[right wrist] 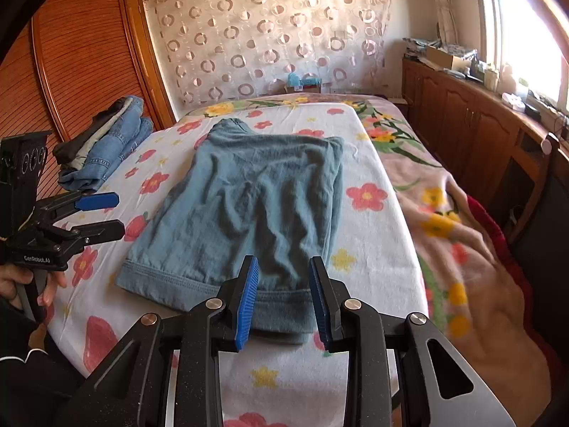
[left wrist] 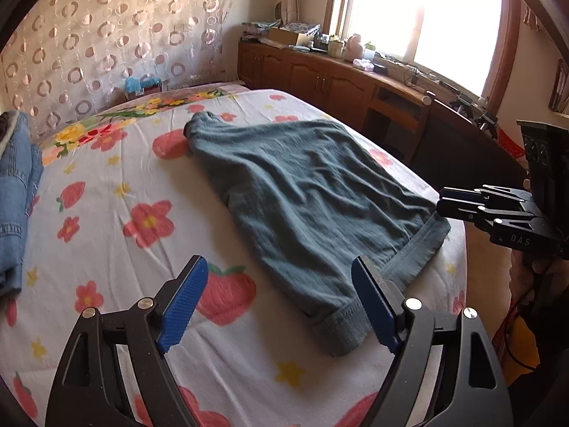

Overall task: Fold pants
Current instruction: 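Open both tools to release the folded shorts and lift away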

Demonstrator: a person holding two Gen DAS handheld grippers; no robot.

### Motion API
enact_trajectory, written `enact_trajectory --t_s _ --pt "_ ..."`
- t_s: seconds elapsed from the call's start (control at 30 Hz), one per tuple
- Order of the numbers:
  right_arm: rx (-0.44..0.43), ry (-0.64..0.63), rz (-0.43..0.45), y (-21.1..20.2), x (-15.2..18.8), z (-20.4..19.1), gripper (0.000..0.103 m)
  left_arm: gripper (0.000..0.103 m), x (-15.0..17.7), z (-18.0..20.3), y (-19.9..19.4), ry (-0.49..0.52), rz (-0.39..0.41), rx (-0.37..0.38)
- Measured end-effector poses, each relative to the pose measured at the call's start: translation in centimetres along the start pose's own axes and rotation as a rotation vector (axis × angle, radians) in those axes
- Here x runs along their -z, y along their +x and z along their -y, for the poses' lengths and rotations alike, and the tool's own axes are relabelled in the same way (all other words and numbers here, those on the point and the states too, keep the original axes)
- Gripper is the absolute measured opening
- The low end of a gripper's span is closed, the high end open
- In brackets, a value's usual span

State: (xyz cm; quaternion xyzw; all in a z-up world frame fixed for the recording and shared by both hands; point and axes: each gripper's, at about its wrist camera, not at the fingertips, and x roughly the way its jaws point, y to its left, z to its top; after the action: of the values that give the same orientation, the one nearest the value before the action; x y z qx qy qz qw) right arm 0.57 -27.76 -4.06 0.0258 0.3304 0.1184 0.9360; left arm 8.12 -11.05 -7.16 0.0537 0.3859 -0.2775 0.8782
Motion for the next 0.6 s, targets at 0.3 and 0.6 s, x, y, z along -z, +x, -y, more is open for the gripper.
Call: enact_trajectory --t_s 0.3,0.6 --pt "0.024 0.037 -0.033 0.5 1.3 0.7 0.031 0.083 2.1 1.6 1.0 0.015 -0.064 0.022" --pt "-0.017 0.066 -0.024 0.2 1.8 0.9 0.030 0.070 2.9 2.5 0.5 0.017 -0.038 0.054"
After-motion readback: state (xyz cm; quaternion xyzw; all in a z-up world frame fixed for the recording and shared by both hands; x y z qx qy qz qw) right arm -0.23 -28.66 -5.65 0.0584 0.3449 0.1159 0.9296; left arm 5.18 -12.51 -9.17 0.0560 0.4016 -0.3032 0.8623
